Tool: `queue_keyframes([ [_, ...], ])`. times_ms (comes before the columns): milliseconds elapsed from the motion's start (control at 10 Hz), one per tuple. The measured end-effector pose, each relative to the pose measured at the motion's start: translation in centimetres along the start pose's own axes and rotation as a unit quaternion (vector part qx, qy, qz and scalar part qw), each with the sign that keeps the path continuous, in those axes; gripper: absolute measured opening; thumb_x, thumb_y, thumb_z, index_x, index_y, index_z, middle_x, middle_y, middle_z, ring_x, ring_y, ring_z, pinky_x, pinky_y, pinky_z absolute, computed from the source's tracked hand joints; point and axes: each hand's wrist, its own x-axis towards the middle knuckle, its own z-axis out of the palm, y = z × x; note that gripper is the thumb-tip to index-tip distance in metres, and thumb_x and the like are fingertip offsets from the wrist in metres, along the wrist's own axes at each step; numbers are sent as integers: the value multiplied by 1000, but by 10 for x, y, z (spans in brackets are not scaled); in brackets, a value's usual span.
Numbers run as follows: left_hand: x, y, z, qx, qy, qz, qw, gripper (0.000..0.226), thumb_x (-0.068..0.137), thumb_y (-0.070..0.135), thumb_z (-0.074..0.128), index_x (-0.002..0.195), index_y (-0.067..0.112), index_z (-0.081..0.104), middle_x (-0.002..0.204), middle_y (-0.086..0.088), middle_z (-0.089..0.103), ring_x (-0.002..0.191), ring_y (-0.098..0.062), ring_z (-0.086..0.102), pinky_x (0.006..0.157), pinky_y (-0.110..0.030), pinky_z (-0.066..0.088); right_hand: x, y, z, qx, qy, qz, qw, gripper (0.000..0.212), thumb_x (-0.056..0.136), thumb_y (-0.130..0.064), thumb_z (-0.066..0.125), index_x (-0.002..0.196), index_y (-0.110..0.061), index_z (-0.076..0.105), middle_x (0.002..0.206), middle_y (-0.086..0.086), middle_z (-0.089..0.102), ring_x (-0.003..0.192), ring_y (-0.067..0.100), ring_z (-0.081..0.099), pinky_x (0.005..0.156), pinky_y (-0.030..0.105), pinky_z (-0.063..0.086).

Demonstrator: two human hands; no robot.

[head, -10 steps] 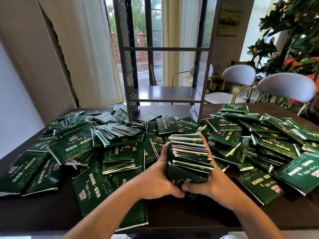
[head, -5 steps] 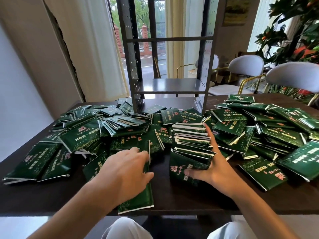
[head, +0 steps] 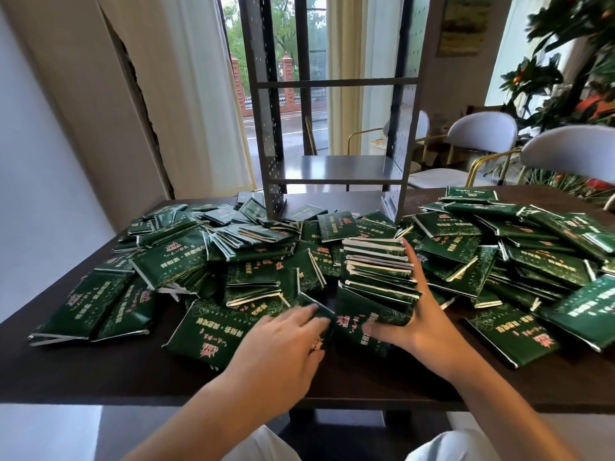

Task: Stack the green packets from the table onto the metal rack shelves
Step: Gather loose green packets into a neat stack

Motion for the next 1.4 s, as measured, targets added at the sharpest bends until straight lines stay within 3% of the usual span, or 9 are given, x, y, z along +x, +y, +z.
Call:
queue_keyframes([
  [200,7,-3,-3,-38,32,-84,995,69,101,47,50,157,38,11,162,1,22,145,-21,29,114,-33,35,1,3,0,-12,15,3,1000,129,69,-15,91,145,-68,1,150,-19,47,135,-2,46,101,8,39],
  [300,17,-8,-4,-176,85,-115,974,89,89,28,73,155,42,15,139,8,44,116,-13,52,100,-30,47,0,3,-1,-14,17,5,1000,129,69,-14,91,143,-70,1,150,-17,48,136,2,47,103,13,39],
  [400,28,-13,-5,-302,111,-160,933,81,83,14,75,147,40,34,113,11,64,86,-10,66,81,-35,56,-1,0,-1,2,27,11,1000,129,69,-11,90,142,-70,3,147,-17,50,132,2,51,102,13,42],
  [500,33,-14,-10,-439,128,-184,870,61,83,5,72,133,35,51,93,9,72,74,-13,71,66,-31,58,-1,-2,-1,11,45,23,999,128,69,-10,89,148,-63,2,140,-37,42,122,-22,44,96,3,37],
  [700,30,-8,-31,-655,178,-150,719,28,89,-7,58,92,17,72,84,-8,76,77,-27,72,59,-35,60,1,-8,-2,-25,90,23,995,133,72,-20,90,149,-59,-11,165,-22,5,149,0,10,117,28,13],
  [1000,40,6,-19,-648,187,2,738,32,78,-22,66,84,9,65,74,6,68,73,-4,64,68,-14,51,1,-4,-1,12,90,3,996,131,64,-27,95,134,-77,-3,152,-19,43,137,3,47,116,40,38],
  [1100,45,7,-10,-606,182,27,774,35,76,-21,71,88,11,64,80,8,68,81,-6,66,75,-18,53,2,-5,0,1,72,-3,997,130,60,-41,90,142,-67,-8,144,-32,45,132,-4,49,111,28,42],
  [1300,51,-1,-7,-545,136,35,826,39,75,-3,83,93,25,63,96,2,73,94,-14,68,80,-30,54,-2,-4,-3,8,52,-10,999,126,76,-10,82,153,-38,-14,119,-67,30,119,-34,35,92,-5,33],
  [1400,55,-5,-11,-547,121,28,828,46,72,-1,86,94,30,60,96,2,73,92,-18,68,81,-35,57,-2,-5,-5,13,47,3,999,123,77,-20,83,154,-44,-11,124,-65,32,120,-33,36,91,-3,35],
])
